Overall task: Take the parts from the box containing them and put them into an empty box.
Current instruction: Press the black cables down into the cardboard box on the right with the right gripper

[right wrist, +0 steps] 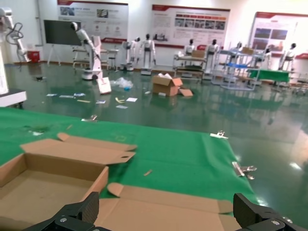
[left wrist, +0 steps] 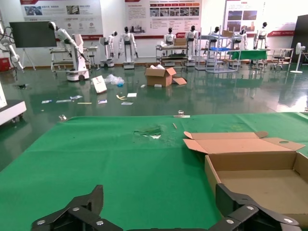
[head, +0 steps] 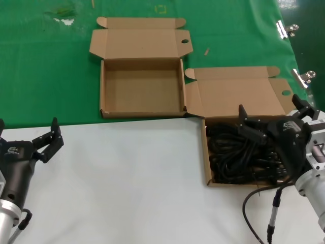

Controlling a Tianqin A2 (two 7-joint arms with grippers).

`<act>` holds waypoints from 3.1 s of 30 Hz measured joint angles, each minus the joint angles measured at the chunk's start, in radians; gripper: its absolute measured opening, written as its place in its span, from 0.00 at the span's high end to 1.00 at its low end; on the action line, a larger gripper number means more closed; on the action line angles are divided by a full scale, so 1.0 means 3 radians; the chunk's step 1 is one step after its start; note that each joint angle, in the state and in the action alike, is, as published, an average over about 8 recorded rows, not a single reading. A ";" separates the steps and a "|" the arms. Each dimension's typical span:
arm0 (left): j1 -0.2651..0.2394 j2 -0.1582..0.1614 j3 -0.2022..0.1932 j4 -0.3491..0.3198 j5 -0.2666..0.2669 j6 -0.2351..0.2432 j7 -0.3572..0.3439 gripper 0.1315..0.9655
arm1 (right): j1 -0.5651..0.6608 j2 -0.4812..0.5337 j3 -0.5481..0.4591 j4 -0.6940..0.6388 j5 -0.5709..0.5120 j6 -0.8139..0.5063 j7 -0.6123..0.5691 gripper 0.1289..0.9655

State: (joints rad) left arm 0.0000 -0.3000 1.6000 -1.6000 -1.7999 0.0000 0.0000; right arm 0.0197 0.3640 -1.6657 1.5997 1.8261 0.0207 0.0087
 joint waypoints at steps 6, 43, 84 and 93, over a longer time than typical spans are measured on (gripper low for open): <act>0.0000 0.0000 0.0000 0.0000 0.0000 0.0000 0.0000 0.24 | 0.0029 0.0253 -0.0273 0.0023 0.0155 0.0103 0.0005 0.00; 0.0000 0.0000 0.0000 0.0000 0.0000 0.0000 0.0000 0.97 | 0.1403 0.1402 -0.0556 -0.0663 -0.0051 -0.2764 -0.1014 0.00; 0.0000 0.0000 0.0000 0.0000 0.0001 0.0000 -0.0001 0.99 | 0.3690 0.0714 -0.1656 -0.3333 -0.1233 -0.4574 -0.4227 0.00; 0.0000 0.0000 0.0000 0.0000 0.0001 0.0000 -0.0001 0.99 | 0.3638 0.0742 -0.1669 -0.3327 -0.1302 -0.4549 -0.4231 0.00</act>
State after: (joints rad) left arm 0.0000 -0.3000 1.6000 -1.6000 -1.7996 0.0000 -0.0004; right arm 1.1110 0.5865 -2.1664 0.6016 1.4355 -1.3439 -1.2607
